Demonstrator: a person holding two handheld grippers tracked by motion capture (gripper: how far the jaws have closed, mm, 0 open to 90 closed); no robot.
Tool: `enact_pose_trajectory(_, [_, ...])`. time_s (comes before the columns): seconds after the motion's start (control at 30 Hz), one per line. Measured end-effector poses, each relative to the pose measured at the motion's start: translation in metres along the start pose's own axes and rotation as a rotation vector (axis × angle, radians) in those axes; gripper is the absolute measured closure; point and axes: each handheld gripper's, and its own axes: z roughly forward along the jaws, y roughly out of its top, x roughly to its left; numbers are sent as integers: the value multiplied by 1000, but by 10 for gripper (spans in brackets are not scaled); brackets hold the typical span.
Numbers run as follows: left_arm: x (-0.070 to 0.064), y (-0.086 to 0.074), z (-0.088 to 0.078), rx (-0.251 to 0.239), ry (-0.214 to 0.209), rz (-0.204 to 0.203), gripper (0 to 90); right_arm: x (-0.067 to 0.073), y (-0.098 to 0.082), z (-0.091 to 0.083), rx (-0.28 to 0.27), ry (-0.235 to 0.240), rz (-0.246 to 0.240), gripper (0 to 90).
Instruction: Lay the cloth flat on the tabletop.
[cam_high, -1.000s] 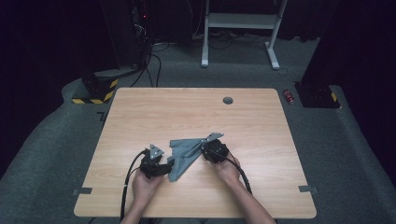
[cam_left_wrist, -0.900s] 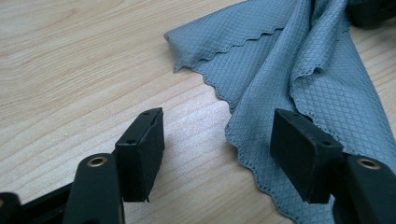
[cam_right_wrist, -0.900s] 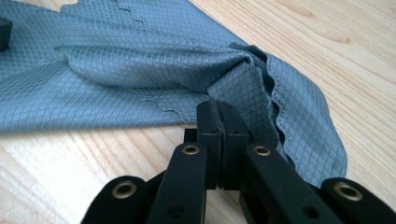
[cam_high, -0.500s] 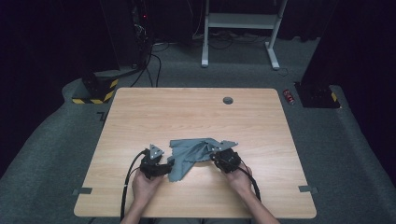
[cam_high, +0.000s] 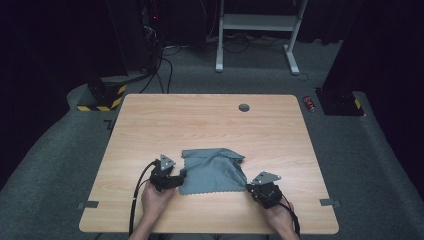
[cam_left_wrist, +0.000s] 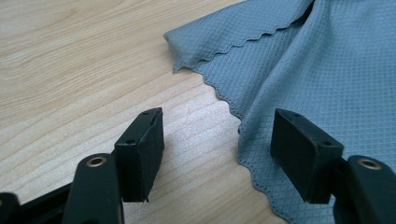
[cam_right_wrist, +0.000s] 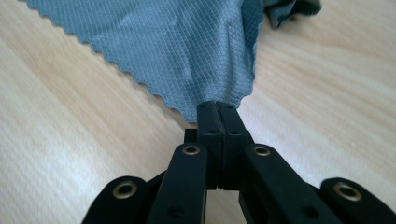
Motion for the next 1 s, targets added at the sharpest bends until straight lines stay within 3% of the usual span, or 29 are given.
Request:
enact_pose_trajectory(0.1, [0, 0, 0, 0, 0, 0, 348, 0, 0, 0, 6, 2, 0, 889])
enact_pose_trajectory(0.27, [0, 0, 0, 0, 0, 0, 348, -5, 14, 0, -64, -14, 31, 780])
enact_pose_trajectory(0.37, [0, 0, 0, 0, 0, 0, 348, -16, 31, 15, -64, -46, 72, 724])
enact_pose_trajectory(0.5, [0, 0, 0, 0, 0, 0, 348, -25, 39, 28, -60, -53, 102, 726])
enact_pose_trajectory(0.63, [0, 0, 0, 0, 0, 0, 348, -30, 45, 39, -22, -25, 104, 893])
enact_pose_trajectory(0.77, [0, 0, 0, 0, 0, 0, 347, -35, 42, 36, -17, -49, 102, 899])
enact_pose_trajectory(0.83, [0, 0, 0, 0, -5, 6, 333, -44, 35, 32, -14, -58, 139, 900])
enact_pose_trajectory(0.93, [0, 0, 0, 1, -6, 6, 331, -44, 32, 30, -9, -62, 142, 889])
enact_pose_trajectory(0.97, [0, 0, 0, 0, -6, 6, 332, -41, 31, 27, -22, -89, 148, 811])
enact_pose_trajectory(1.0, [0, 0, 0, 1, -6, 7, 332, -41, 31, 25, -34, -89, 154, 796])
